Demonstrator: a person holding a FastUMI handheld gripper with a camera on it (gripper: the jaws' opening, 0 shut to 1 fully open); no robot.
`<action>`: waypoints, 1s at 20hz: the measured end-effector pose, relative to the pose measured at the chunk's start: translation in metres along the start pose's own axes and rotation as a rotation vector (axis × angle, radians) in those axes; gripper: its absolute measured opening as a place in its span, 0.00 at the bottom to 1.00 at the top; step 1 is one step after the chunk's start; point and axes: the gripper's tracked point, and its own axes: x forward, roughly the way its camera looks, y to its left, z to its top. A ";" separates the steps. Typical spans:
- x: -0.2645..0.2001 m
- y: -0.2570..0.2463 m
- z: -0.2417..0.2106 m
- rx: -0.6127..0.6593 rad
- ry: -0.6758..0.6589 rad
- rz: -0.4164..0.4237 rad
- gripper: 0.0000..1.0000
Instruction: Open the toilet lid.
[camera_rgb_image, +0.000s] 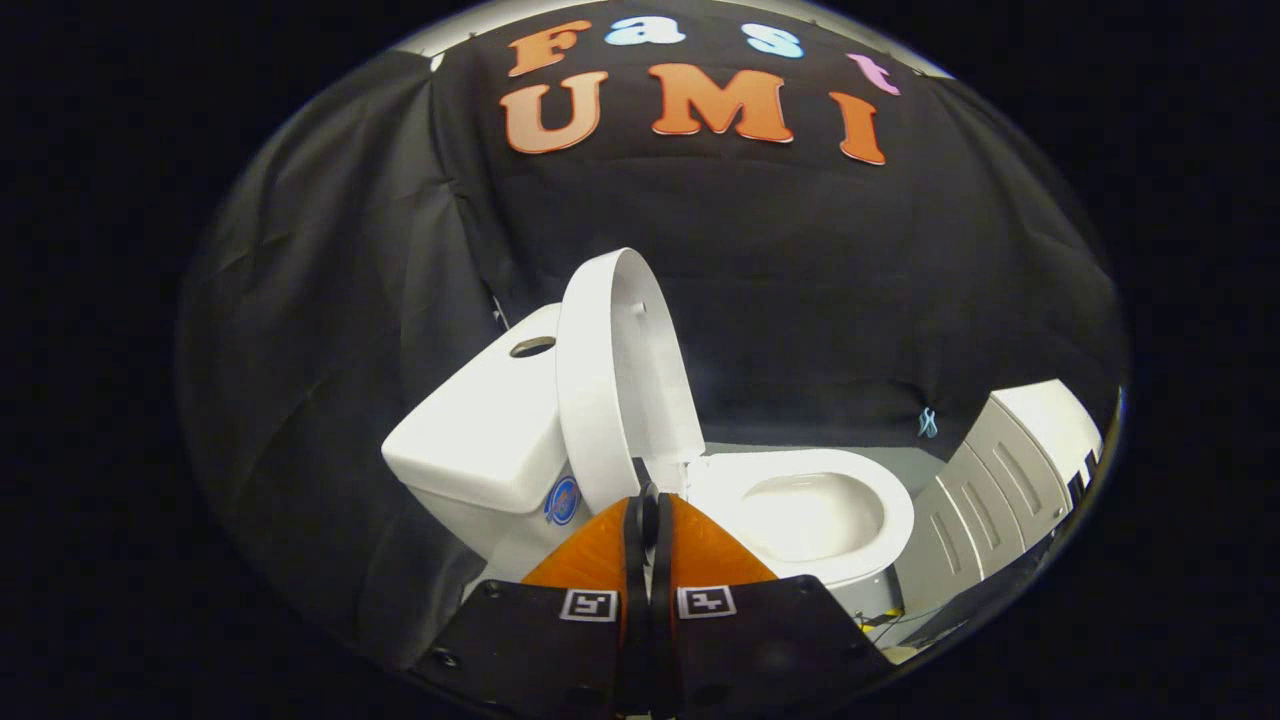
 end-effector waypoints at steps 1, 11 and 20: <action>0.001 0.000 0.001 -0.004 -0.006 -0.013 0.08; -0.010 0.009 0.015 0.050 -0.028 0.088 0.26; -0.058 -0.030 0.081 0.096 -0.179 0.108 1.00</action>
